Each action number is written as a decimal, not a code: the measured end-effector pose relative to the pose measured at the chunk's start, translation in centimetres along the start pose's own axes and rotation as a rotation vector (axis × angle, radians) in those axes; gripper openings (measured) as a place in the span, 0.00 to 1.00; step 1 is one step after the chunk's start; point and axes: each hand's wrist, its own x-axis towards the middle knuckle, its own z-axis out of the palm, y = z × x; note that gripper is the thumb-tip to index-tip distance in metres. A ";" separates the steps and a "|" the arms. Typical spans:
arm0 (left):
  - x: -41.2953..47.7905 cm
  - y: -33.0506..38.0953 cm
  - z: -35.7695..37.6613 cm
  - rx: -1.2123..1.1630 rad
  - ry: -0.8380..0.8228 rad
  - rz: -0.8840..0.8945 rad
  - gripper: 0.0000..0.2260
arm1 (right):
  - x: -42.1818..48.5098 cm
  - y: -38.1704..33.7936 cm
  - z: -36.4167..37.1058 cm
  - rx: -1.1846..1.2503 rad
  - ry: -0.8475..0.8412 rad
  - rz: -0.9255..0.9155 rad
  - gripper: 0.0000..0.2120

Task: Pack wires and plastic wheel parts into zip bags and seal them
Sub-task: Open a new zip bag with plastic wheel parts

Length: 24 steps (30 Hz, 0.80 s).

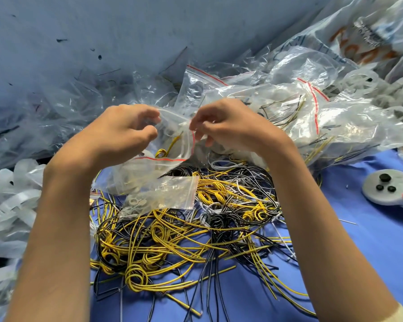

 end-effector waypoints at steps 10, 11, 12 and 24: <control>0.1 0.1 0.3 0.017 -0.047 -0.015 0.13 | 0.1 4.4 1.8 -0.521 -0.549 0.327 0.21; 0.1 0.1 0.4 0.021 -0.053 -0.014 0.14 | 0.2 4.7 1.9 -0.512 -0.544 0.333 0.20; 0.1 0.0 0.4 0.021 -0.059 -0.016 0.14 | 0.3 4.8 1.9 -0.508 -0.527 0.333 0.20; 0.2 -0.3 0.4 0.023 -0.070 0.005 0.14 | -0.6 2.8 -1.6 -0.368 -0.176 0.122 0.05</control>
